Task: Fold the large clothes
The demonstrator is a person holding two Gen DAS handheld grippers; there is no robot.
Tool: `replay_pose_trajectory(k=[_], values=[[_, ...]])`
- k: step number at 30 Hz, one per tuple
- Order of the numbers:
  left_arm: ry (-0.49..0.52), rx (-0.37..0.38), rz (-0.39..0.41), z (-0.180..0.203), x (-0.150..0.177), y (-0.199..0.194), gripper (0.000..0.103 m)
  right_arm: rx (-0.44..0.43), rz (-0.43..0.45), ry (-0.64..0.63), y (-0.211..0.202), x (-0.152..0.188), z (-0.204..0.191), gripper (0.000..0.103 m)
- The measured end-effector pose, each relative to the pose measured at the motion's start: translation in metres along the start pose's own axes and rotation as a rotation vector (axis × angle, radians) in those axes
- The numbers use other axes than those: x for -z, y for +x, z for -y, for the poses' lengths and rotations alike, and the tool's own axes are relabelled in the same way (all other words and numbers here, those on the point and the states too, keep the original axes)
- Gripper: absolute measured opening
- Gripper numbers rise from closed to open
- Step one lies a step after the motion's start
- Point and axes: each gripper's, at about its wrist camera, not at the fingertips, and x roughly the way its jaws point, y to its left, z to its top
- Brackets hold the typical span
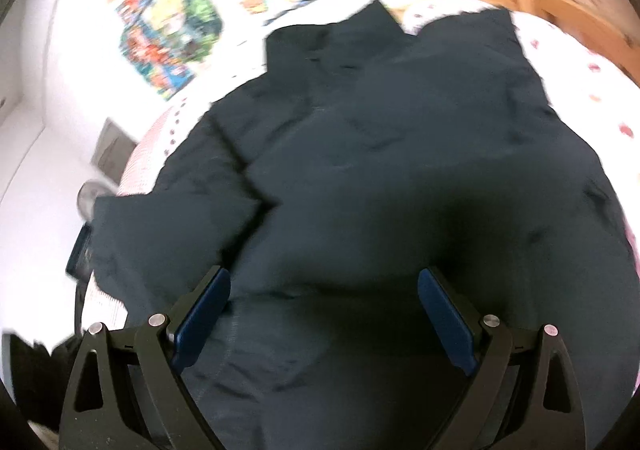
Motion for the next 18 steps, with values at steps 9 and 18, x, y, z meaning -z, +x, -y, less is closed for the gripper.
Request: replay_pose_trajectory(k=[9, 18], values=[[-0.356, -0.179, 0.121, -0.086, 0.032, -0.060, 0.084, 0.043, 0.018, -0.486, -0.001, 0.022, -0.112, 0.092], [-0.719, -0.399, 0.132, -0.172, 0.063, -0.072, 0.089, 0.123, 0.049, -0.831, 0.023, 0.049, -0.197, 0.092]])
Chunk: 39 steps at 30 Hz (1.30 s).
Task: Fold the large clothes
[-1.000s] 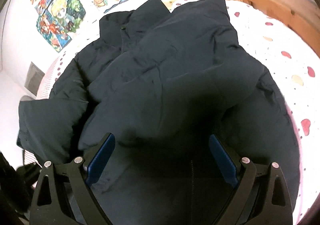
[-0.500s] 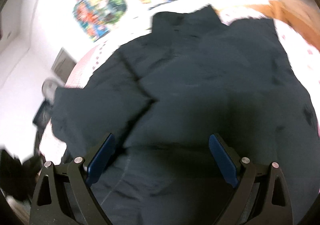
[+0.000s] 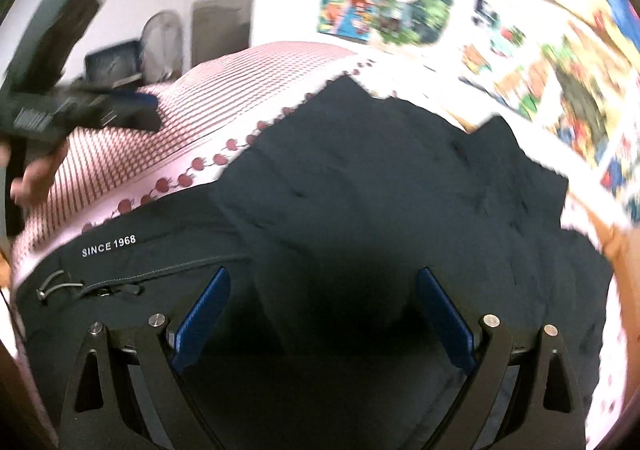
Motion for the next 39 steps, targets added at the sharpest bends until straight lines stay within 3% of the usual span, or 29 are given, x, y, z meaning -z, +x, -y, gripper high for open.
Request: replay_pose_trajectory(k=[5, 7, 9, 12, 16, 22, 31, 35, 36, 39], values=[[-0.099, 0.003, -0.059, -0.020, 0.000, 0.020, 0.089, 0.140, -0.042, -0.098, 0.018, -0.012, -0.024, 0.092], [-0.114, 0.010, -0.076, -0.021, 0.000, 0.026, 0.089, 0.193, -0.043, -0.083, 0.018, -0.015, -0.024, 0.092], [-0.118, 0.011, -0.086, -0.016, 0.002, 0.030, 0.089, 0.182, -0.012, -0.026, 0.008, -0.015, -0.013, 0.090], [-0.094, 0.008, -0.093, -0.007, 0.003, 0.035, 0.089, 0.117, 0.023, 0.090, -0.011, -0.012, 0.006, 0.069], [-0.041, -0.020, -0.094, 0.010, 0.001, 0.041, 0.089, 0.119, 0.066, 0.202, -0.032, -0.001, 0.031, 0.039], [-0.007, -0.052, -0.086, 0.030, -0.016, 0.057, 0.089, 0.173, 0.075, 0.326, -0.057, 0.032, 0.080, 0.020], [0.042, -0.104, -0.054, 0.070, -0.042, 0.088, 0.089, 0.330, 0.136, 0.411, -0.086, 0.053, 0.150, 0.018], [0.096, -0.158, -0.077, 0.083, -0.038, 0.109, 0.089, 0.338, 0.077, 0.484, -0.065, 0.074, 0.179, 0.019], [0.105, -0.170, -0.088, 0.084, -0.036, 0.114, 0.089, 0.323, 0.038, 0.512, -0.054, 0.083, 0.188, 0.020], [0.116, -0.198, -0.142, 0.085, -0.029, 0.129, 0.089, 0.331, -0.071, 0.590, -0.033, 0.107, 0.209, 0.041]])
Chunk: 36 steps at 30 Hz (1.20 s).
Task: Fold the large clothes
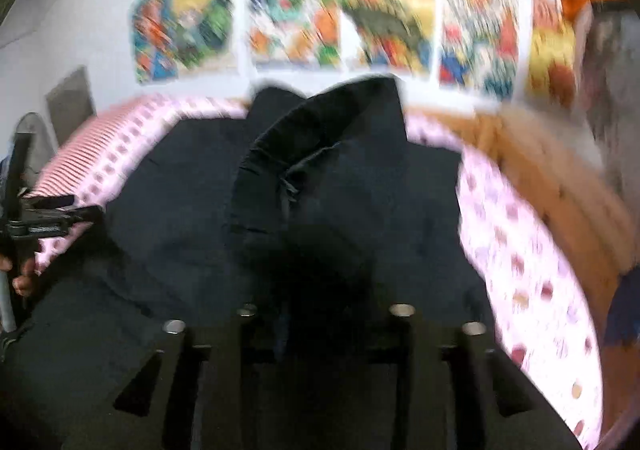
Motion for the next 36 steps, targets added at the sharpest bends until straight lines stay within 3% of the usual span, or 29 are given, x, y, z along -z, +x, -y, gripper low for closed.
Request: replay_pose_trajectory(k=[3, 6, 9, 14, 21, 22, 26, 31, 33, 36], values=[[-0.033, 0.022, -0.031, -0.007, 0.002, 0.007, 0.089, 0.007, -0.056, 0.131, 0.010, 0.015, 0.040, 0.061], [-0.064, 0.062, -0.006, -0.013, 0.000, 0.002, 0.089, 0.001, -0.033, 0.256, 0.003, 0.023, 0.071, 0.077], [-0.063, 0.093, 0.049, -0.010, -0.005, -0.006, 0.089, 0.053, 0.007, 0.258, -0.001, 0.022, 0.077, 0.078], [0.021, 0.116, 0.095, 0.017, -0.020, -0.011, 0.089, 0.118, 0.114, 0.177, -0.012, 0.004, 0.062, 0.078], [0.132, 0.098, 0.080, 0.058, -0.033, 0.010, 0.089, 0.180, 0.259, 0.124, -0.034, -0.016, 0.047, 0.078], [0.145, 0.100, 0.065, 0.063, -0.033, 0.015, 0.089, 0.164, 0.259, 0.109, -0.033, -0.017, 0.044, 0.083], [0.176, 0.081, 0.034, 0.073, -0.029, 0.029, 0.089, 0.088, 0.175, 0.026, -0.016, -0.011, 0.023, 0.085], [0.174, 0.046, -0.026, 0.074, -0.019, 0.049, 0.103, 0.052, -0.053, -0.065, 0.038, 0.000, 0.002, 0.085], [0.158, 0.059, -0.051, 0.072, -0.015, 0.057, 0.103, 0.044, -0.141, -0.068, 0.060, 0.005, 0.002, 0.085], [0.155, 0.064, -0.054, 0.071, -0.010, 0.063, 0.103, 0.039, -0.180, -0.033, 0.074, 0.014, 0.008, 0.095]])
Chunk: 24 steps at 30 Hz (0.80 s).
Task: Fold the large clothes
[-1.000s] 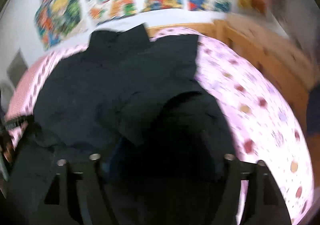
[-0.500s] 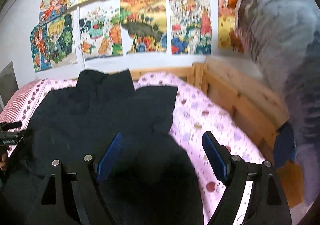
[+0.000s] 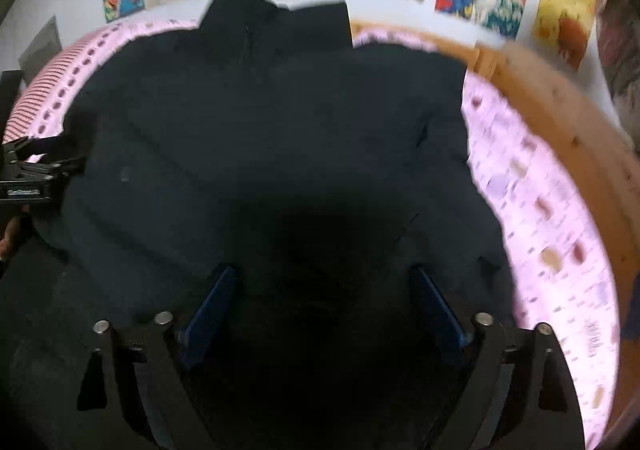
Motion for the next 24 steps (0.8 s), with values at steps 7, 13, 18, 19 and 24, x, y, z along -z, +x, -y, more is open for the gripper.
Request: replay_pose_trajectory(k=[7, 13, 18, 19, 24], values=[[0.031, -0.049, 0.027, 0.010, 0.015, 0.010, 0.103, -0.015, 0.014, 0.033, 0.015, 0.015, 0.003, 0.102], [0.028, -0.054, 0.038, 0.010, 0.020, 0.011, 0.103, 0.000, 0.025, 0.024, 0.021, 0.015, 0.004, 0.102], [0.011, -0.028, 0.038, 0.007, 0.020, 0.012, 0.103, -0.003, 0.034, 0.026, 0.021, 0.015, 0.005, 0.102], [0.009, -0.025, 0.038, 0.006, 0.019, 0.012, 0.103, -0.002, 0.034, 0.025, 0.022, 0.015, 0.006, 0.102], [-0.013, 0.019, 0.036, -0.001, 0.013, 0.005, 0.103, -0.014, 0.016, 0.034, 0.015, 0.008, 0.010, 0.102]])
